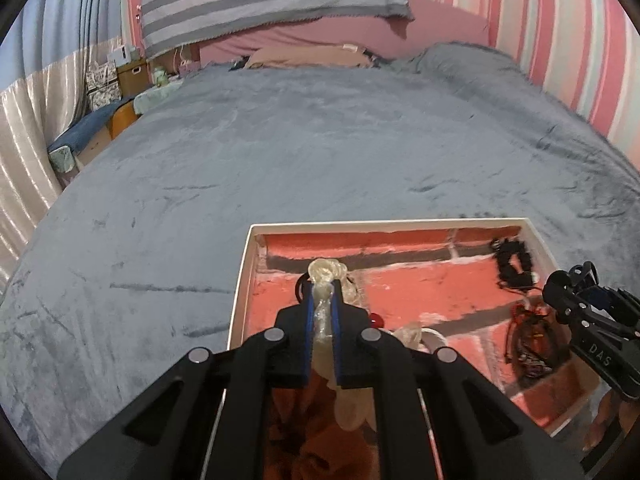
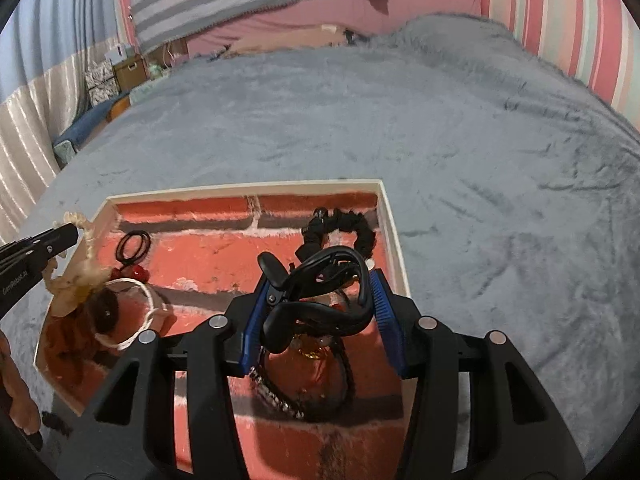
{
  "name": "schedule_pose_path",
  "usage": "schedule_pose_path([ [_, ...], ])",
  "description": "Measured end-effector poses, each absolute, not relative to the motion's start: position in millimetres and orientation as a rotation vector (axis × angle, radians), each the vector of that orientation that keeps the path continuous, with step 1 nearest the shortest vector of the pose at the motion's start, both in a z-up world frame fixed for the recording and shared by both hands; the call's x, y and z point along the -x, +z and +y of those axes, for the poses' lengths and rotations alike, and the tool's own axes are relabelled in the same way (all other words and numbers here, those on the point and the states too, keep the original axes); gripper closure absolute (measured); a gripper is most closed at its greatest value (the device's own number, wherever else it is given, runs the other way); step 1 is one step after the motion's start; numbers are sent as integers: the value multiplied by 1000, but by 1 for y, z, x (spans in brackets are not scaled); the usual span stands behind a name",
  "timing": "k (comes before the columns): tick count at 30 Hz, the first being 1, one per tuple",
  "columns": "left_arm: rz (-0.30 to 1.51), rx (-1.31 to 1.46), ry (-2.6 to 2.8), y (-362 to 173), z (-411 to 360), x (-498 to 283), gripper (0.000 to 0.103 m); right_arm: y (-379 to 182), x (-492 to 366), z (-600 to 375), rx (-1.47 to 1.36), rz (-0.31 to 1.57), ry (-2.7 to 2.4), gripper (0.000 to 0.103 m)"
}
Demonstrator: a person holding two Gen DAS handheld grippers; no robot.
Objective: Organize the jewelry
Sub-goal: 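Carry both items into the tray and open both tools to release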
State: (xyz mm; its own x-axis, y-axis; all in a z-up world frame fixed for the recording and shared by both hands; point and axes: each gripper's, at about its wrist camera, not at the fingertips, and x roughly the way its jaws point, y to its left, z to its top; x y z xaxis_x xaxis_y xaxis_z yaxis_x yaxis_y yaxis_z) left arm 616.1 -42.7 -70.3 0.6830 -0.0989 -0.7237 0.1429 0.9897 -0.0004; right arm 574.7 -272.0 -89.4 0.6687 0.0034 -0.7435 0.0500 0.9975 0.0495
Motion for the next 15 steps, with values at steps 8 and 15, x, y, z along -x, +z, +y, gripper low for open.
schedule_pose_path([
  [8, 880, -94, -133, -94, -49, -629, 94, -109, -595, -272, -51, 929, -59, 54],
  [15, 908, -89, -124, -97, -42, -633, 92, -127, -599, -270, -57, 977, -49, 48],
])
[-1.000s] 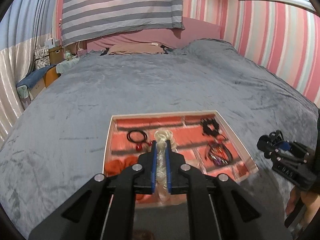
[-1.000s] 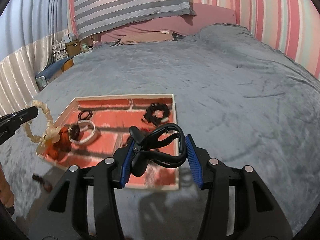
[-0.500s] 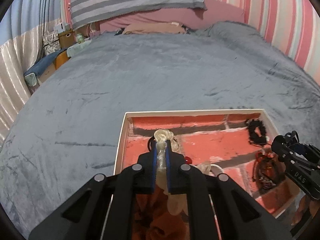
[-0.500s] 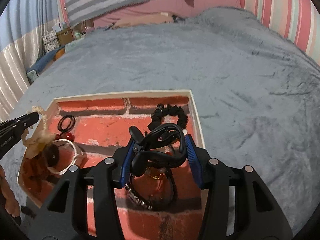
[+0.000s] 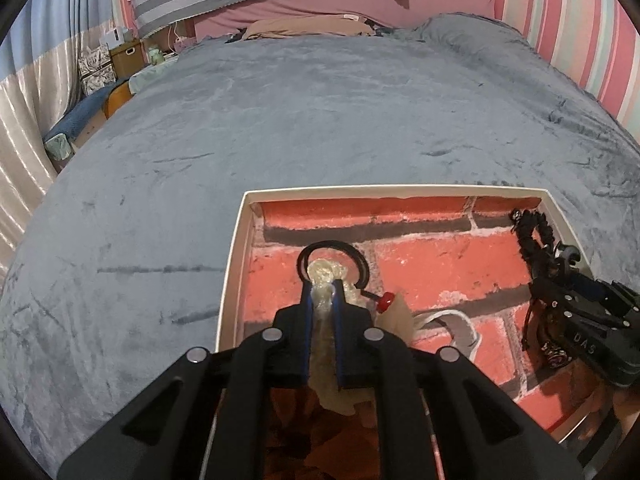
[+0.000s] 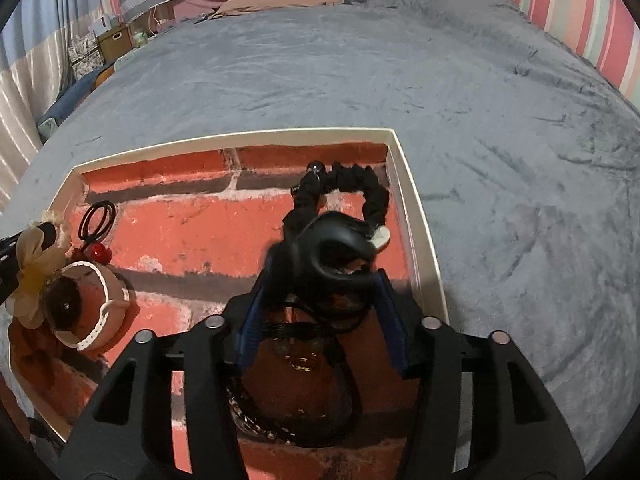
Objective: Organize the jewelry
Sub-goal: 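Carry both items into the tray and open both tools to release, then withdraw both tools toward the beaded hair tie and wooden bead bracelet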
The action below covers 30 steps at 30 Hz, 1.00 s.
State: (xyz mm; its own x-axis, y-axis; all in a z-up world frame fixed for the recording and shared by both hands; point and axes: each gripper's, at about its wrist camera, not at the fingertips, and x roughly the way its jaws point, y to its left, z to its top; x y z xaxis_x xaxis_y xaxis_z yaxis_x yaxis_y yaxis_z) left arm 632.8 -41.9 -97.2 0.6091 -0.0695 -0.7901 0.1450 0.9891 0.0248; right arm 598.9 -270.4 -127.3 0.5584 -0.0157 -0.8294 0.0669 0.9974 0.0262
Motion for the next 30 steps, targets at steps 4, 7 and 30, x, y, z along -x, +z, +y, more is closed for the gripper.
schedule_pose_path([
  [4, 893, -90, -99, -95, -36, -630, 67, -125, -599, -268, -39, 986, -32, 32],
  [7, 872, -94, -86, -90, -32, -625, 54, -114, -592, -268, -53, 940, -9, 19],
  [30, 669, -46, -162, -7, 7, -485, 18, -15, -461, -276, 33, 658, -46, 4],
])
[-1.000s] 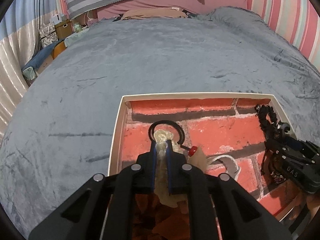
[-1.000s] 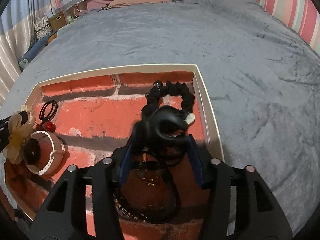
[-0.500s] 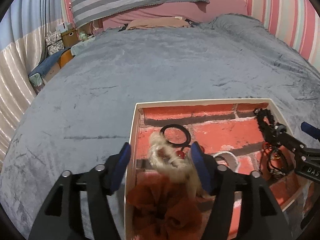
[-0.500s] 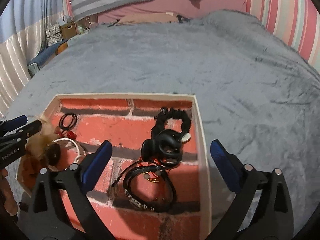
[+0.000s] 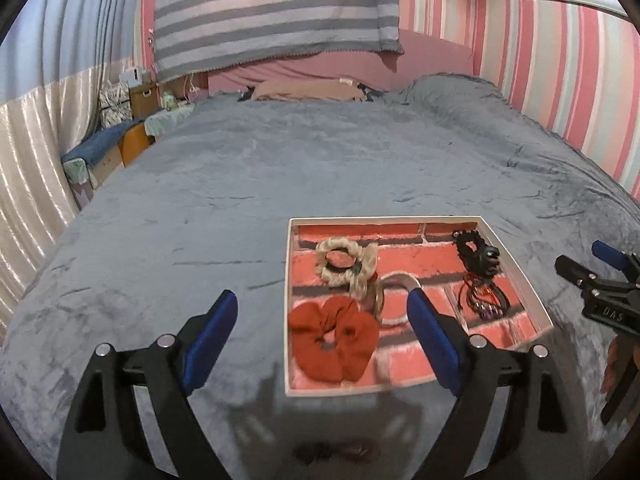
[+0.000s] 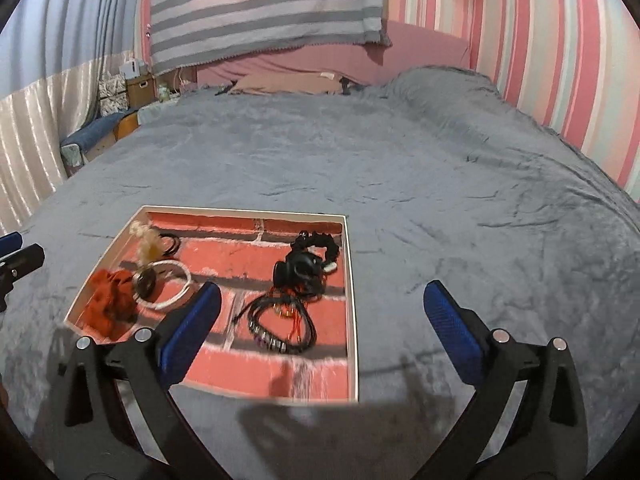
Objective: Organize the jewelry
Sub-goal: 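Withdraw both tools toward the beaded hair tie and wooden bead bracelet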
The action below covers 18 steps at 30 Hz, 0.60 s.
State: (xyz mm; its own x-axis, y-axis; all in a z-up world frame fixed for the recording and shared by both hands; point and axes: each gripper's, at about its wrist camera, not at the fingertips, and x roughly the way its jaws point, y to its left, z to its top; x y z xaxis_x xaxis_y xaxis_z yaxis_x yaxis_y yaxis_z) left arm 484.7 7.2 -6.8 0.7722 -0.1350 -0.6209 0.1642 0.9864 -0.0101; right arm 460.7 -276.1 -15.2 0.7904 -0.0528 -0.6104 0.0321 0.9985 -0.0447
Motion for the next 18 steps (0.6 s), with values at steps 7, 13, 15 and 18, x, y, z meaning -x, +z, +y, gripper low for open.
schedule_pose_path([
  [7, 661, -39, -178, -15, 21, -429, 18, -24, -397, -275, 43, 633, -47, 4],
  [13, 681, -39, -148, -41, 28, -394, 9, -50, -355, -273, 40, 669, -48, 4],
  [15, 689, -44, -135, -50, 29, -389, 9, -58, -346, -272, 32, 684, -45, 4],
  [18, 710, -50, -116, -64, 29, -386, 9, -72, -334, -268, 30, 706, -40, 4],
])
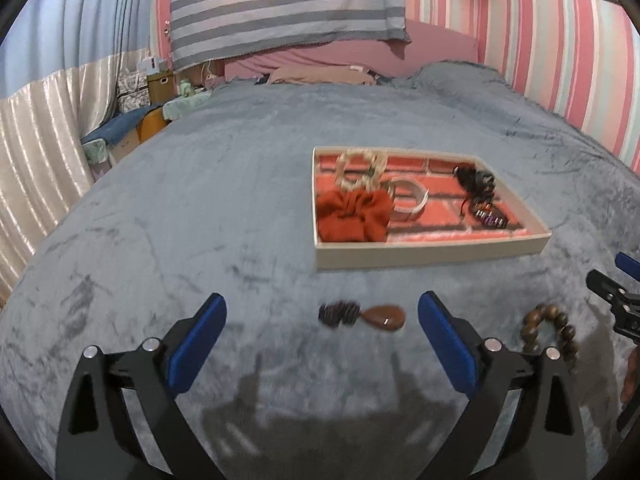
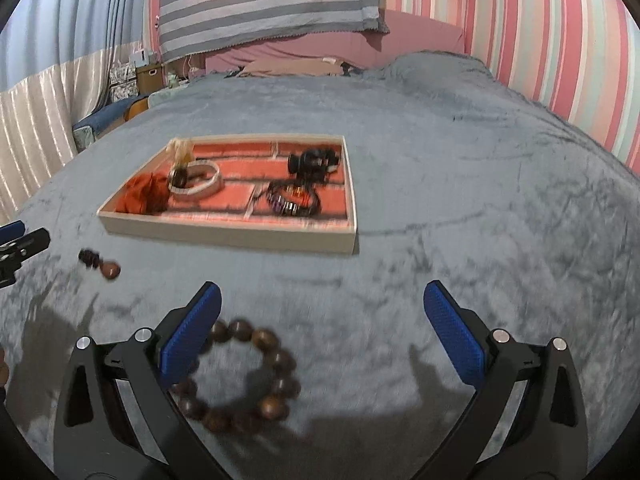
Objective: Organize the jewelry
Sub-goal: 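Withdraw both tools toward the beaded hair tie and wooden bead bracelet, then grasp the black beaded hair tie with left tool while right tool grasps wooden bead bracelet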
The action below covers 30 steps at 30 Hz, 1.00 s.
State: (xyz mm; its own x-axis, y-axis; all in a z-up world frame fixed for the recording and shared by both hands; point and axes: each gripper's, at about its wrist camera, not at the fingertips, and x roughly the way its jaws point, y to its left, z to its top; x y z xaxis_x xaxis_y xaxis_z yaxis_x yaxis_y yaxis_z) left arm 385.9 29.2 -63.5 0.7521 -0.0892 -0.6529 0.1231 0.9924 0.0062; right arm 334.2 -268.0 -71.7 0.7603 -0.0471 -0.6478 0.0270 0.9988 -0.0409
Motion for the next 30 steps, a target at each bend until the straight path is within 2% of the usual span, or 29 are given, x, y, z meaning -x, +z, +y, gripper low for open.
schedule_pose_path([
  [20, 780, 1, -138, -110, 40, -422, 9, -122, -332, -266, 49, 802, -51, 6],
  [23, 796, -9, -149, -115, 36, -430, 9, -127, -337, -269, 27, 823, -47, 8],
  [27, 820, -22, -175, -122, 31, -437, 10, -133, -342, -270, 15, 852, -34, 17],
  [30, 832, -15, -193, -125, 30, -440, 22, -135, -342, -268, 15, 853, -27, 20],
])
